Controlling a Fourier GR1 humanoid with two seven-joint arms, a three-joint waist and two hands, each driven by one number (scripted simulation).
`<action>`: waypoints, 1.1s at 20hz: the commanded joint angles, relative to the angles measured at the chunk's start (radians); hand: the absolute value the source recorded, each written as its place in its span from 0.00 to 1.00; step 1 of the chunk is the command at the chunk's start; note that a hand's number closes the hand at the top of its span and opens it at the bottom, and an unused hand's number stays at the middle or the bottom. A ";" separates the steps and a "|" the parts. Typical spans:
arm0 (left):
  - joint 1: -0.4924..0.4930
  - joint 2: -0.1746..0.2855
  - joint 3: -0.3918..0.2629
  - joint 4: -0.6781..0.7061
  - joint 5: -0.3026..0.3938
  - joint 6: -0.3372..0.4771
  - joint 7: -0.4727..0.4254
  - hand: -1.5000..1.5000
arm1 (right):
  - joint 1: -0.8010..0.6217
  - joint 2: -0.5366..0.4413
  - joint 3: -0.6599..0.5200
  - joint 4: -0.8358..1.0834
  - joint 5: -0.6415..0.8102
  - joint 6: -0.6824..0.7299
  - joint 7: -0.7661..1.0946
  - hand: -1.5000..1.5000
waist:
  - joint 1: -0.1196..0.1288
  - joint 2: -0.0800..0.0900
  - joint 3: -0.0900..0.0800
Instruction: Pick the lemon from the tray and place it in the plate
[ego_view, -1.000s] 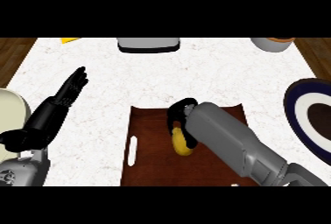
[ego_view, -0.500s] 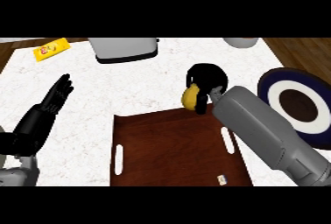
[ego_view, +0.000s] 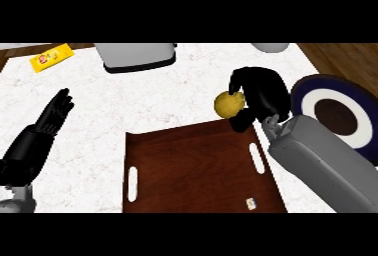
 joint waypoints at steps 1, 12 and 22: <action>0.004 0.012 0.014 -0.012 0.008 -0.008 -0.005 0.50 | 0.118 -0.117 -0.037 -0.220 0.047 -0.071 0.091 1.00 | -0.004 0.014 0.000; -0.013 0.003 -0.009 -0.054 0.019 -0.040 -0.019 0.50 | 0.553 -0.482 -0.284 -0.733 0.146 -0.159 0.262 1.00 | 0.083 0.057 0.001; -0.075 -0.024 -0.059 -0.066 0.010 -0.074 0.025 0.50 | 0.971 -0.403 -0.607 -0.666 0.068 -0.404 -0.065 1.00 | 0.164 0.074 0.001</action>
